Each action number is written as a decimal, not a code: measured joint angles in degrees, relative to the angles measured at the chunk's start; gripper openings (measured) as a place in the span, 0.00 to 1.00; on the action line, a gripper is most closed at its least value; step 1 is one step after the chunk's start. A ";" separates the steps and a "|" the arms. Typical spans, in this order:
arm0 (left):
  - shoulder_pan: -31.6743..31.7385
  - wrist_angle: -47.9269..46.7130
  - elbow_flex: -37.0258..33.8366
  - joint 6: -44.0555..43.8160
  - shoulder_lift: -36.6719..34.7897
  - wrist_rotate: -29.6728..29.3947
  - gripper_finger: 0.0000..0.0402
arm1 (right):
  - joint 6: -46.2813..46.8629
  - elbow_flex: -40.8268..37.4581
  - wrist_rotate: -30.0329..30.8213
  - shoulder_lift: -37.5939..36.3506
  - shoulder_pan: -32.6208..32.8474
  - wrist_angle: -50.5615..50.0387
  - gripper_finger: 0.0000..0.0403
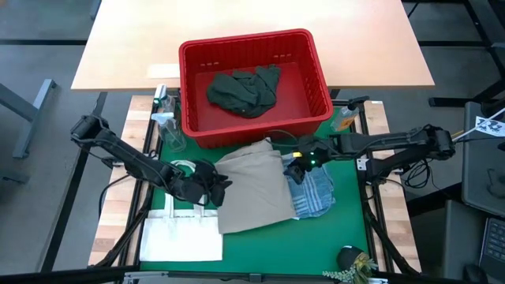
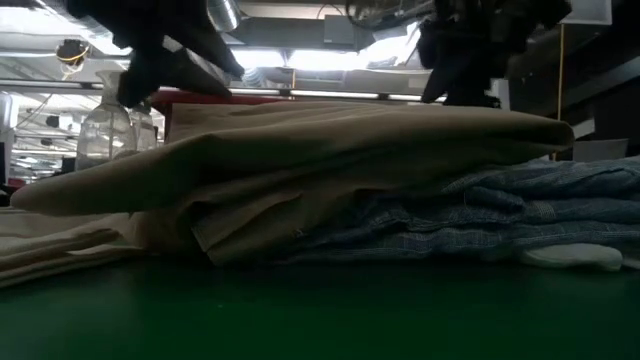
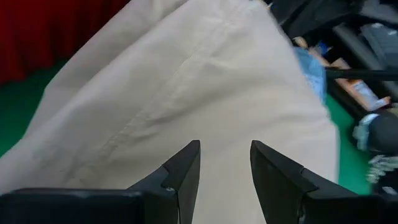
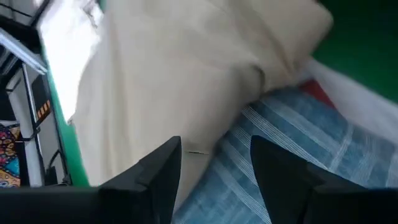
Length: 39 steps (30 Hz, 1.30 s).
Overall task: Fold Laundry from Bin
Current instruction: Stack the light brown shorts on top of the folded blue checkered polo shirts
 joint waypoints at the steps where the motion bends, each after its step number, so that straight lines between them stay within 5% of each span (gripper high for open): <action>1: 0.15 0.03 0.00 0.00 0.66 0.02 0.34 | 0.65 0.00 -0.77 0.88 -0.41 -0.27 0.48; 8: 0.94 1.49 0.00 -0.02 3.99 0.27 0.34 | 2.68 -0.02 -5.19 6.37 -1.35 1.31 0.48; 26: 2.64 1.50 0.00 -0.02 7.91 1.59 0.34 | 2.32 -0.04 -5.00 9.87 -1.32 7.55 0.47; 39: 2.66 1.50 0.00 -0.04 8.03 1.54 0.34 | 0.17 -0.04 -6.17 9.89 -1.30 13.35 0.03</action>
